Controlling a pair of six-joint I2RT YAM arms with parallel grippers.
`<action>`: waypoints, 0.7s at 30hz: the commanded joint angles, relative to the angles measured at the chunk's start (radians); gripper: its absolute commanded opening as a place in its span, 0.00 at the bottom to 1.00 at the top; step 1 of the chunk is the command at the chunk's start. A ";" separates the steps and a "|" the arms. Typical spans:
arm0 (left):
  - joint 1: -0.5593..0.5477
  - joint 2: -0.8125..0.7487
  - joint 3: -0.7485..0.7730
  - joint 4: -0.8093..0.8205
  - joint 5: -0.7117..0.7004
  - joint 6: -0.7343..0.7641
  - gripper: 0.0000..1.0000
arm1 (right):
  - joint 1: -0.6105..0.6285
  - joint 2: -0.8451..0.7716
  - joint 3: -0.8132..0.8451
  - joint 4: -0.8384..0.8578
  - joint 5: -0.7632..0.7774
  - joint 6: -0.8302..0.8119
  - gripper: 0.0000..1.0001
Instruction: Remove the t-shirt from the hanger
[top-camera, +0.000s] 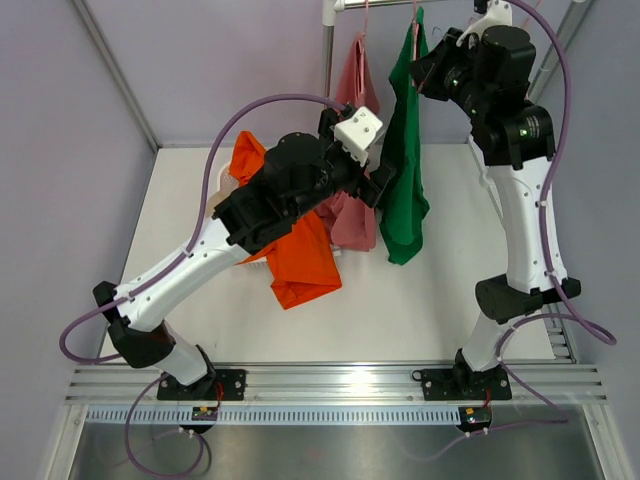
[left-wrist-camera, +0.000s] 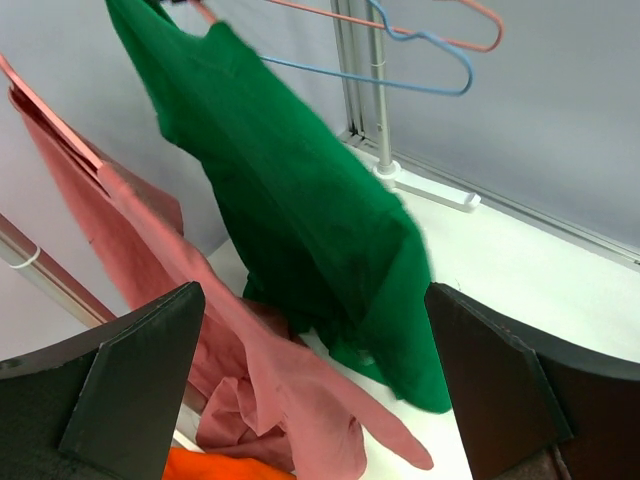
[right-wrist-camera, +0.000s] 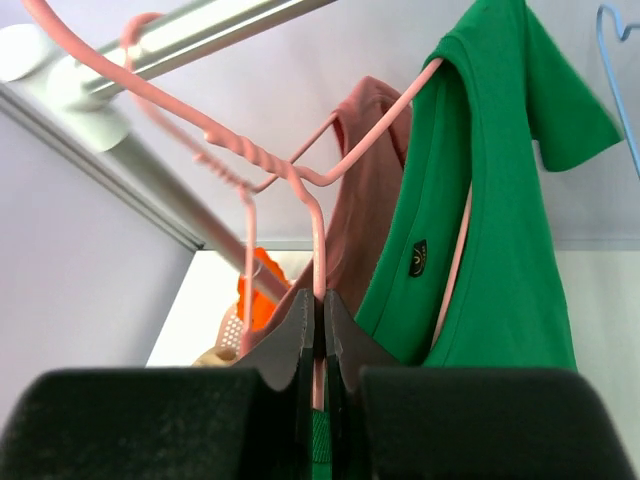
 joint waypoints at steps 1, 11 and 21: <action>-0.016 -0.034 0.032 0.046 -0.014 -0.001 0.99 | 0.015 -0.102 -0.036 0.078 -0.034 -0.019 0.00; -0.217 -0.057 0.030 0.050 -0.114 -0.073 0.99 | 0.031 -0.336 -0.410 0.245 -0.028 0.057 0.00; -0.275 -0.017 -0.040 0.133 -0.191 -0.128 0.99 | 0.051 -0.348 -0.384 0.219 -0.001 0.091 0.00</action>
